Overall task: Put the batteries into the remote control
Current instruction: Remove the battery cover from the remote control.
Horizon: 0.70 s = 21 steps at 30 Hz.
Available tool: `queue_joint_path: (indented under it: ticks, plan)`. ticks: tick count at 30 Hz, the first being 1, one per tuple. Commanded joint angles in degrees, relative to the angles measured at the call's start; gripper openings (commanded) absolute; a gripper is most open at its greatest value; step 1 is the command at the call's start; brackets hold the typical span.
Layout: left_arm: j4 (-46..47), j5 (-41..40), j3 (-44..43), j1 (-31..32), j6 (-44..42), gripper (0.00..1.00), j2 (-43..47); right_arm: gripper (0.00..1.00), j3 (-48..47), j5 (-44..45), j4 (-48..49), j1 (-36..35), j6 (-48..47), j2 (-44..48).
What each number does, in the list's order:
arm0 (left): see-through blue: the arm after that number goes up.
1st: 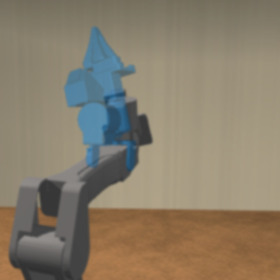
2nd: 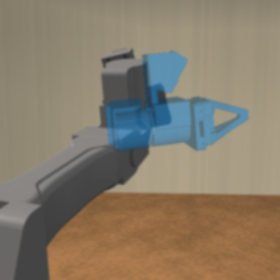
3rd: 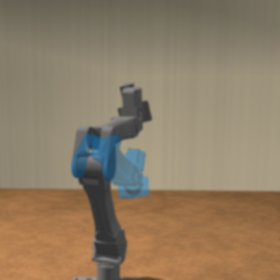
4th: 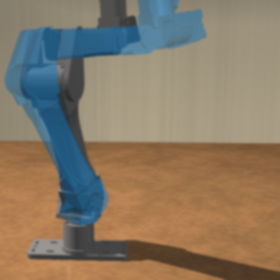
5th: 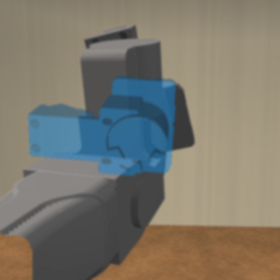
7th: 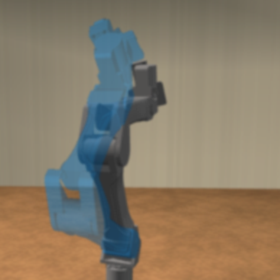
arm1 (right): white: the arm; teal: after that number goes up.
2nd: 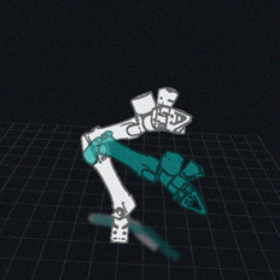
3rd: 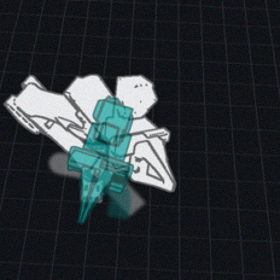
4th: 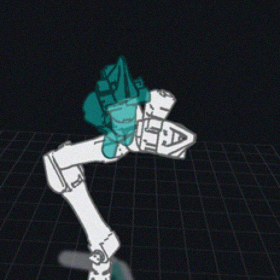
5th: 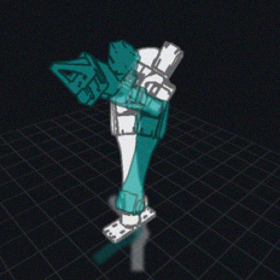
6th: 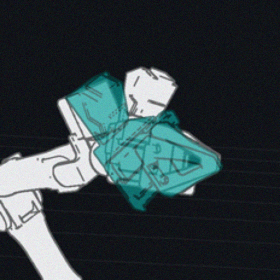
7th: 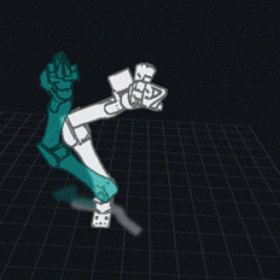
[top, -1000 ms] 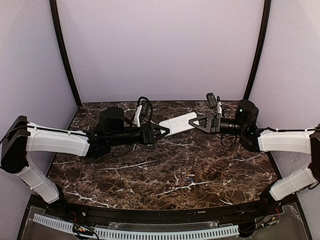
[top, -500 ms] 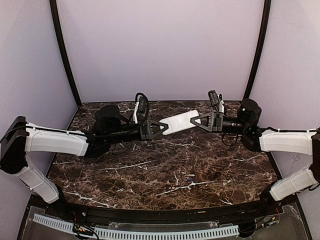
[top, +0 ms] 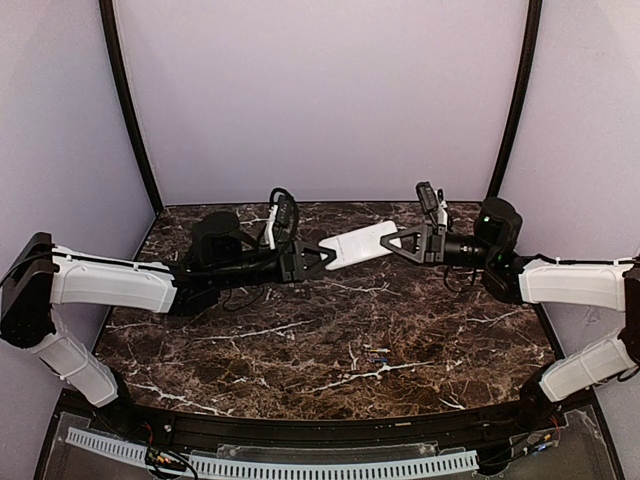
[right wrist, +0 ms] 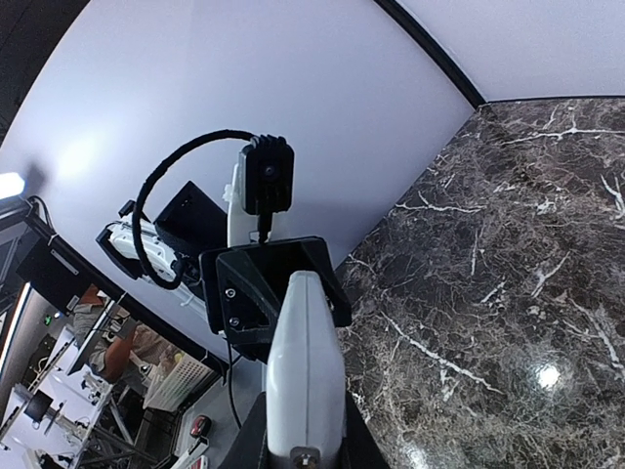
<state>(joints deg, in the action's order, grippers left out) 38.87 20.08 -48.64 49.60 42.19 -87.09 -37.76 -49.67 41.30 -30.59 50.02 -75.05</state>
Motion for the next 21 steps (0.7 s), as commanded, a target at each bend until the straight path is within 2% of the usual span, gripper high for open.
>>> queue_joint_path:
  ticks: [1,4,9,15,21]
  plan:
    - [-3.57,-2.29,0.82,-0.43,-1.69,0.33,1.57,0.0,-0.99,0.4,-0.23,0.0,-0.92,1.12]
    - [-3.6,-2.39,1.13,-0.41,-1.84,0.22,1.72,0.0,-1.0,0.27,-0.26,0.08,-0.89,1.31]
    - [-4.01,-2.75,1.26,-0.4,-2.12,0.14,2.05,0.0,-1.05,-0.11,0.29,0.43,-0.56,1.31]
    - [1.39,0.5,3.44,-2.1,0.54,0.07,2.16,0.0,-0.76,-1.68,2.0,1.36,0.59,1.31]
    - [3.33,3.1,3.29,-2.33,1.04,0.08,1.64,0.0,-0.62,-1.74,1.43,1.77,0.15,1.25]
